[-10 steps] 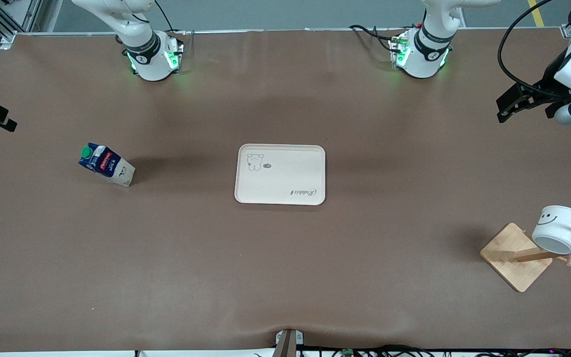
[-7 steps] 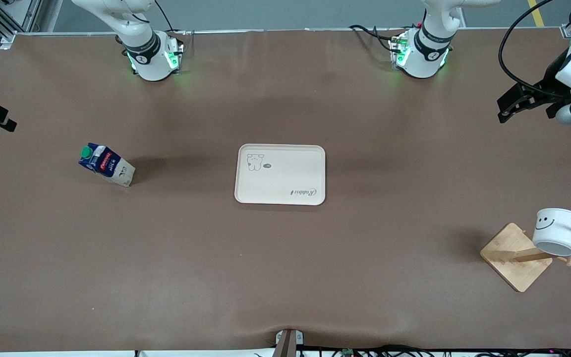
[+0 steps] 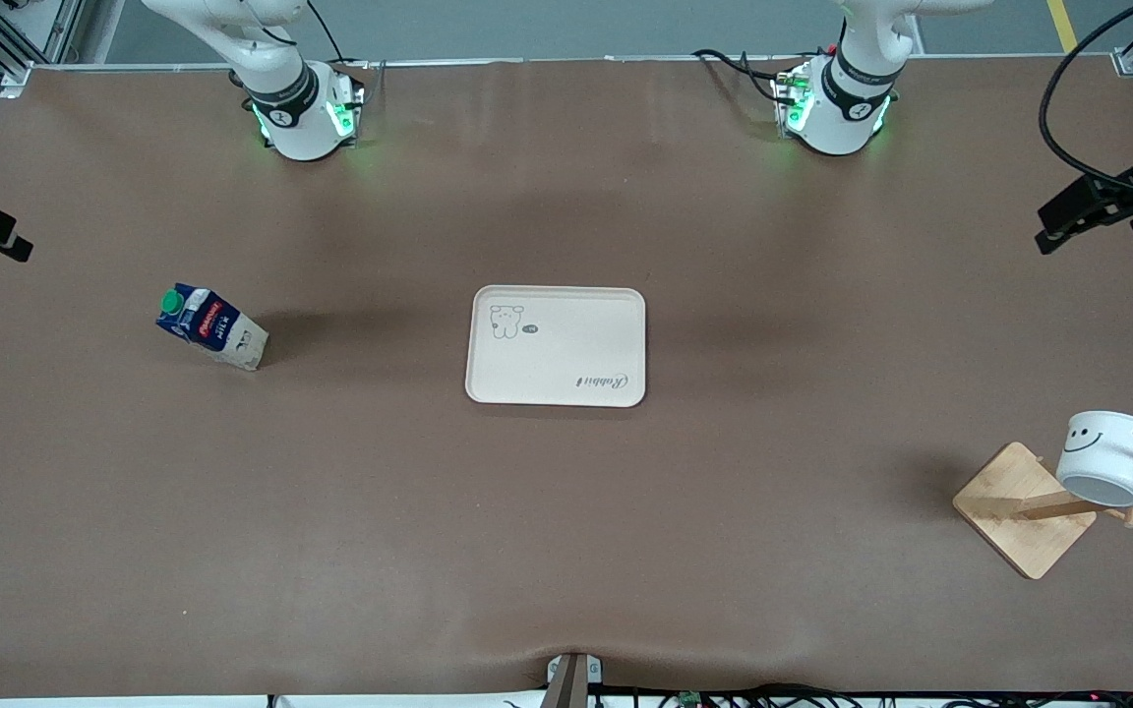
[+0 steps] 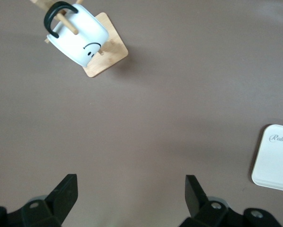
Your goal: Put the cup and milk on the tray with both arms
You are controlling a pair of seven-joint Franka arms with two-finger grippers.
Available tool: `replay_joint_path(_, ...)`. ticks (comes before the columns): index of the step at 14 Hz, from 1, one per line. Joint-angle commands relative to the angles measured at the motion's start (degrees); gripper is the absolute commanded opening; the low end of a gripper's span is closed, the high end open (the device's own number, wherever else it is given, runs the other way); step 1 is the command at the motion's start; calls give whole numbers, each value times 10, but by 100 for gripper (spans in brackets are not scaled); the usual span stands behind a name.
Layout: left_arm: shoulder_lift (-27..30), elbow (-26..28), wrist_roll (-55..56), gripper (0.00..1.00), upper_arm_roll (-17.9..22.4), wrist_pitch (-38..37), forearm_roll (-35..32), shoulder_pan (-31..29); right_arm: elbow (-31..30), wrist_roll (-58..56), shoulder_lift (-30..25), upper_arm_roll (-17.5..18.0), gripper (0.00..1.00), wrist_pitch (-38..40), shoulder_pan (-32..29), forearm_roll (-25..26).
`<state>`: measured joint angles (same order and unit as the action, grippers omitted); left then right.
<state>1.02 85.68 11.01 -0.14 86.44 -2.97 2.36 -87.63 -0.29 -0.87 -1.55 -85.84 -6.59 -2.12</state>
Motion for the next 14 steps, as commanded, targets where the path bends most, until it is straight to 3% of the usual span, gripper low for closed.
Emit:
replay_joint_path(1,3,13,-2,100,1,27,10,-27,13,4,10,4,100,6,-9,2)
replay_joint_path(9,49,121,-1,100,0,151,46,-134,14,3,15,4,100,6,-8,2)
replay_joint_path(14,92,242,-1,100,1,279,118,-199,15,3,14,5,100,7,-5,2)
